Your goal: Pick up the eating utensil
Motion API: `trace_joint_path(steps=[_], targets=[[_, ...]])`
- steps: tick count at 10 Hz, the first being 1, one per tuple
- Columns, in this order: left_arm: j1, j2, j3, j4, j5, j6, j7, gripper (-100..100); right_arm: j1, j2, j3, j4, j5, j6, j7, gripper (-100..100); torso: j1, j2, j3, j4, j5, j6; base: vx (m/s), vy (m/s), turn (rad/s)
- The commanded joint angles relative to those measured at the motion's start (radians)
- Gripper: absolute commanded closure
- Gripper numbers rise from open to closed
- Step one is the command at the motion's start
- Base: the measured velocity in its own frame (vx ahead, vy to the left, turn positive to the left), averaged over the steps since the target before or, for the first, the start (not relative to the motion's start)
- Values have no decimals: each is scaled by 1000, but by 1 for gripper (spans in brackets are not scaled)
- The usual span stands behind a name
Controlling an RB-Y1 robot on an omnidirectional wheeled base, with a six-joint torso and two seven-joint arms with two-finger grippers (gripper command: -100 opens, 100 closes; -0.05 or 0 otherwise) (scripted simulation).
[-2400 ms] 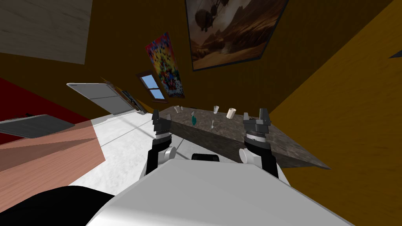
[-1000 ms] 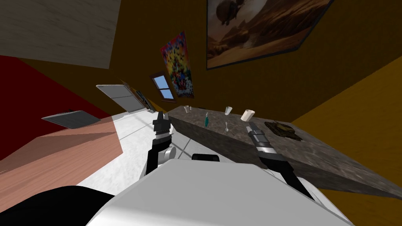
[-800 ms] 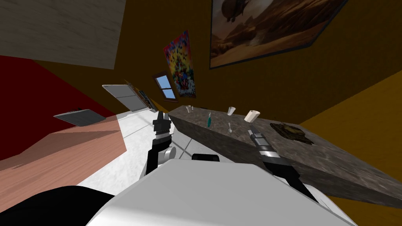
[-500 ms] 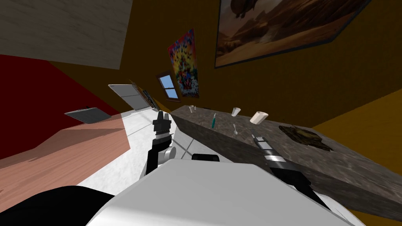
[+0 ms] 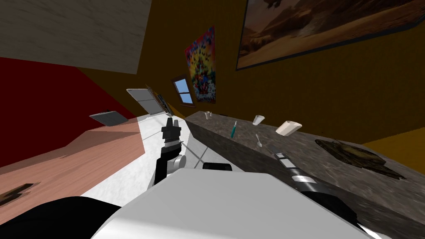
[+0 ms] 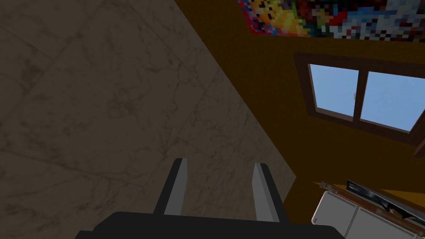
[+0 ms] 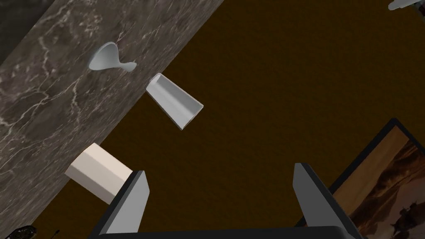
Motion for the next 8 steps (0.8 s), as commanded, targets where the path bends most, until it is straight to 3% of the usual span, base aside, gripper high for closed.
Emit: trace_joint_path(steps=[1,4,5,8], targets=[[0,0,0,0,0,0,0,0,34,-30,-10,16,11,36,11,-100,0,0,0,0,0,0,40,86,116],[0,0,0,0,0,0,0,0,113,-105,-30,74,40,110,33,-100,0,-1,0,0,0,-1,69,116,216],[0,0,0,0,0,0,0,0,113,-105,-30,74,40,110,33,-100,0,-2,-1,0,0,-1,69,81,78],[0,0,0,0,0,0,0,0,178,-185,-42,132,72,185,48,-100,-3,0,0,0,-1,-1,56,59,213]])
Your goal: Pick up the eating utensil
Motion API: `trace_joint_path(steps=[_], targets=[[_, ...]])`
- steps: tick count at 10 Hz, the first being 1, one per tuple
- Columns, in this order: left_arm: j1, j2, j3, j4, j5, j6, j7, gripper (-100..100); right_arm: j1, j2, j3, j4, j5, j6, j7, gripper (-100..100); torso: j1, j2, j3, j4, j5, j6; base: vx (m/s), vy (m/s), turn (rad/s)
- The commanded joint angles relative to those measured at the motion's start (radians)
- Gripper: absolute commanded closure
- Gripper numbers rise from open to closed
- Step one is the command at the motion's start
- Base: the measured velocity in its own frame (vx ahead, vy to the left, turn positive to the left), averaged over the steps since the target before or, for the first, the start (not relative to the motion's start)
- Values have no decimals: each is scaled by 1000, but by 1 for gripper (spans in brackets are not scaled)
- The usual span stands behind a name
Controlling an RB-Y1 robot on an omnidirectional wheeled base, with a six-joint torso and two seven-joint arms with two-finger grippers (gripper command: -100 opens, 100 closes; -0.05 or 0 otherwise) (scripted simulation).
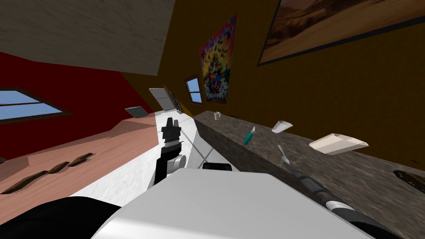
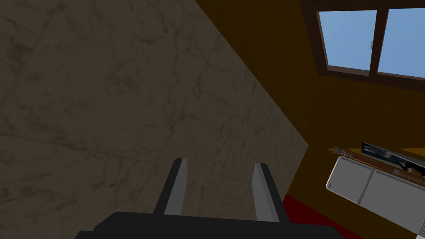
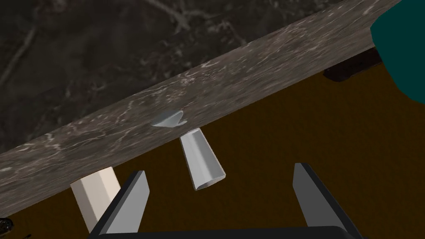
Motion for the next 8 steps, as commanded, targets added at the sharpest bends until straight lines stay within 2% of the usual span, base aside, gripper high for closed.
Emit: trace_joint_path(steps=[1,4,8], targets=[[0,0,0,0,0,0,0,0,40,-28,2,17,25,43,15,-100,0,0,0,0,0,0,58,52,238],[0,0,0,0,0,0,0,0,87,-109,5,71,56,113,21,-100,-2,0,0,0,0,0,56,22,234],[0,0,0,0,0,0,0,0,132,-204,17,131,95,190,24,-100,-4,2,1,0,-1,0,37,-14,200]])
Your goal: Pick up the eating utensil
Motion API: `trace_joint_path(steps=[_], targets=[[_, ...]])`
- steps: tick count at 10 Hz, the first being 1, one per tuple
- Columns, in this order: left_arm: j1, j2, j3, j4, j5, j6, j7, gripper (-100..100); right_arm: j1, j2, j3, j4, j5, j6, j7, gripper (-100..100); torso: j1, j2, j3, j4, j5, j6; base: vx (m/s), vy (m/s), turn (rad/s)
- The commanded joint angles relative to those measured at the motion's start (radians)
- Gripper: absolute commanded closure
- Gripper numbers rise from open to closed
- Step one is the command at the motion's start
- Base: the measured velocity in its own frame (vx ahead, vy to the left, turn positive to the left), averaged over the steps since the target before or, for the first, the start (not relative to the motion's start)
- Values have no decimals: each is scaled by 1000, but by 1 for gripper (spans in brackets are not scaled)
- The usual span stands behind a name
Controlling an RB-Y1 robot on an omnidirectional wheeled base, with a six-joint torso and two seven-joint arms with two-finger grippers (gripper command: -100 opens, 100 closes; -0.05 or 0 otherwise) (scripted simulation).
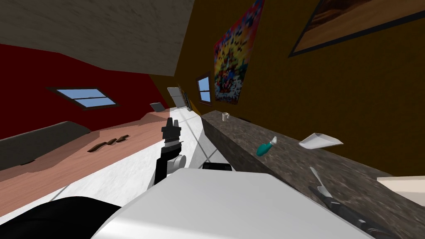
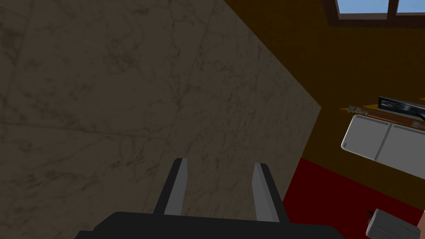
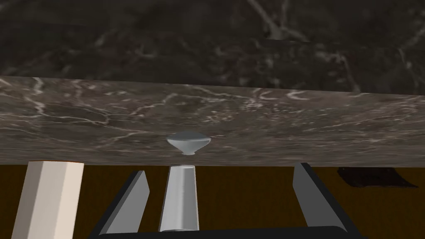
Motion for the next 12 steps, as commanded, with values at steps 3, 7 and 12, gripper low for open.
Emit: trace_joint_path(steps=[3,7,12], targets=[[0,0,0,0,0,0,0,0,26,-84,20,62,35,65,1,-100,0,0,0,0,0,0,27,-28,197],[0,0,0,0,0,0,0,0,1,-87,34,92,35,67,3,-100,2,2,1,1,0,1,12,-19,65],[0,0,0,0,0,0,0,0,-19,-79,44,112,37,66,8,100,2,2,1,1,0,1,10,-14,28]])
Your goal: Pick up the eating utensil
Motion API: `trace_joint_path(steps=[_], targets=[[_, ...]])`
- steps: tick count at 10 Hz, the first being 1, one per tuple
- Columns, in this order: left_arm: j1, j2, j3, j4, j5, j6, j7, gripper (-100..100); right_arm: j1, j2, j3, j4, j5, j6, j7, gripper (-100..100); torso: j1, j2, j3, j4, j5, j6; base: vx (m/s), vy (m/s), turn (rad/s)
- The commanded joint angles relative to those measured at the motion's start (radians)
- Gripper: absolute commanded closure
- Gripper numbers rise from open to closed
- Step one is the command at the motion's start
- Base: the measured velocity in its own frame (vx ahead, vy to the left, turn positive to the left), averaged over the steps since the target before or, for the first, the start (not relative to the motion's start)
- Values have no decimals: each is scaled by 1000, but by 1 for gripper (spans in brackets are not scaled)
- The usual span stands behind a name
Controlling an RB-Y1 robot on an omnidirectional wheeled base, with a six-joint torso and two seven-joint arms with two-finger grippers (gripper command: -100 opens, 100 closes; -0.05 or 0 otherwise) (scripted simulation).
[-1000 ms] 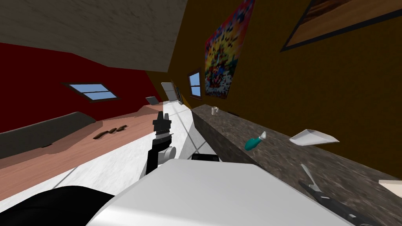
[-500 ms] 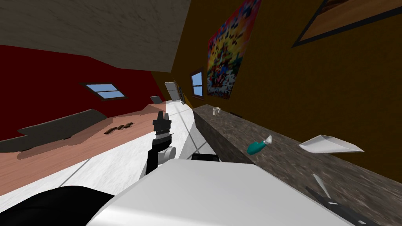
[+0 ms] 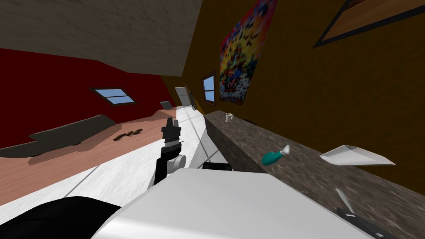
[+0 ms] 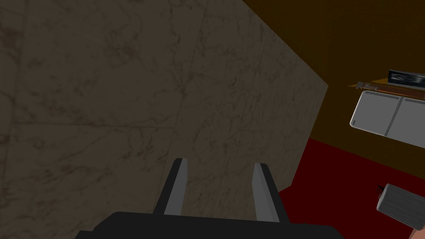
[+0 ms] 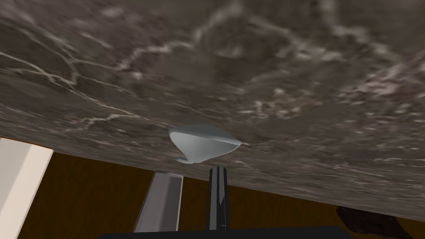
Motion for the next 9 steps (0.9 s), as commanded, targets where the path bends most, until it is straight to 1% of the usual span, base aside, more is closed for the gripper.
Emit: trace_joint_path(steps=[1,3,4,5,6,7,8,9], targets=[[0,0,0,0,0,0,0,0,0,0,0,0,0,0,0,100,0,0,0,0,0,0,0,0,0],[0,0,0,0,0,0,0,0,0,0,0,0,0,0,0,100,0,0,0,0,0,0,0,0,0],[0,0,0,0,0,0,0,0,0,0,0,0,0,0,0,0,0,0,0,0,0,0,0,0,0],[0,0,0,0,0,0,0,0,13,-25,-28,-13,14,6,14,-100,0,0,0,0,0,0,-25,-20,70],[0,0,0,0,0,0,0,0,33,-54,-46,-24,32,14,34,-100,-1,1,1,0,0,-1,-81,-52,149],[0,0,0,0,0,0,0,0,46,-71,-54,-30,43,19,46,-100,-3,4,2,1,0,-1,-100,-62,139],[0,0,0,0,0,0,0,0,76,-107,-69,-41,68,31,73,-100,-4,5,3,1,-1,0,-105,-85,190],[0,0,0,0,0,0,0,0,93,-127,-76,-47,82,38,89,-100,-6,6,4,1,-1,-1,-136,-88,151]])
